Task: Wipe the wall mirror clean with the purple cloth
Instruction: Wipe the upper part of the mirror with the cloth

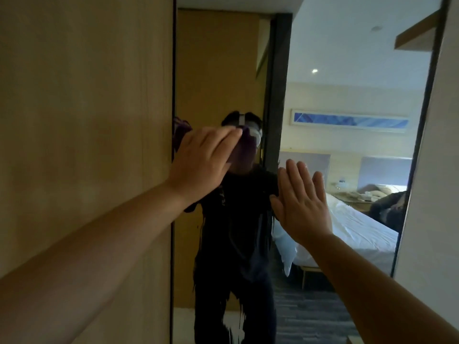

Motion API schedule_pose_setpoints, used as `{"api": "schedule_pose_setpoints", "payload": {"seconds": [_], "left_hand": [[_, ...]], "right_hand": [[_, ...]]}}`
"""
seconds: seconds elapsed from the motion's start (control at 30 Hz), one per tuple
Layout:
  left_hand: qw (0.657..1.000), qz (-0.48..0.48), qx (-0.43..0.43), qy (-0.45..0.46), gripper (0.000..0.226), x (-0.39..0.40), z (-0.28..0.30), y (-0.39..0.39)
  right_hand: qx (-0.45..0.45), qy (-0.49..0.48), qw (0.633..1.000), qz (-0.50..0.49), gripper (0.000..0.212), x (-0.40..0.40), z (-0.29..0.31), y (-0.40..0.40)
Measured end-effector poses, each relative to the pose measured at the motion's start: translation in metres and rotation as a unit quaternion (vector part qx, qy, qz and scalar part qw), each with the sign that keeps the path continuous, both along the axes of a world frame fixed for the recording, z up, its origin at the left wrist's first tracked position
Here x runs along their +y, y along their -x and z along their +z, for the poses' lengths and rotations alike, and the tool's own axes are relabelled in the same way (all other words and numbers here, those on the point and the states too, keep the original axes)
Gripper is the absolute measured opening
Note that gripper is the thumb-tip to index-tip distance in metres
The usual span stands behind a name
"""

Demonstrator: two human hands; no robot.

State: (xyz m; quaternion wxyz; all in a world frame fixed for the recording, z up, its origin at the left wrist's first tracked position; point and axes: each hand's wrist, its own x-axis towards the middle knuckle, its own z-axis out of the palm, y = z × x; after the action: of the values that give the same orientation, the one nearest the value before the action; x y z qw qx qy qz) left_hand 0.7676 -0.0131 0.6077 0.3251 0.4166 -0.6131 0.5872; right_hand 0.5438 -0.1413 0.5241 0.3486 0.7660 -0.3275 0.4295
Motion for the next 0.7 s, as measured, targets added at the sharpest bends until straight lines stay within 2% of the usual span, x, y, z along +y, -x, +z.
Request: {"api": "schedule_pose_setpoints", "payload": {"seconds": [0.17,0.3,0.43,0.6,0.7], "left_hand": [[0.997,0.053,-0.005,0.049,0.053,-0.013,0.061,0.005],[0.994,0.107,0.023,-0.005,0.061,-0.029,0.064,-0.001],[0.991,0.118,0.028,-0.047,0.069,-0.036,-0.003,-0.008],[0.990,0.107,-0.023,-0.085,0.069,-0.027,-0.137,-0.018],[0.983,0.141,-0.048,-0.111,0.075,-0.024,-0.213,-0.029]], "right_hand": [[-0.027,0.033,0.999,0.013,0.066,-0.009,-0.004,-0.005],[-0.044,0.055,0.997,0.026,0.065,-0.013,-0.006,-0.006],[-0.057,0.083,0.994,0.043,0.064,-0.016,-0.007,-0.008],[-0.066,0.094,0.991,0.063,0.062,-0.017,-0.007,-0.006],[-0.068,0.093,0.991,0.071,0.062,-0.015,-0.007,-0.006]]}}
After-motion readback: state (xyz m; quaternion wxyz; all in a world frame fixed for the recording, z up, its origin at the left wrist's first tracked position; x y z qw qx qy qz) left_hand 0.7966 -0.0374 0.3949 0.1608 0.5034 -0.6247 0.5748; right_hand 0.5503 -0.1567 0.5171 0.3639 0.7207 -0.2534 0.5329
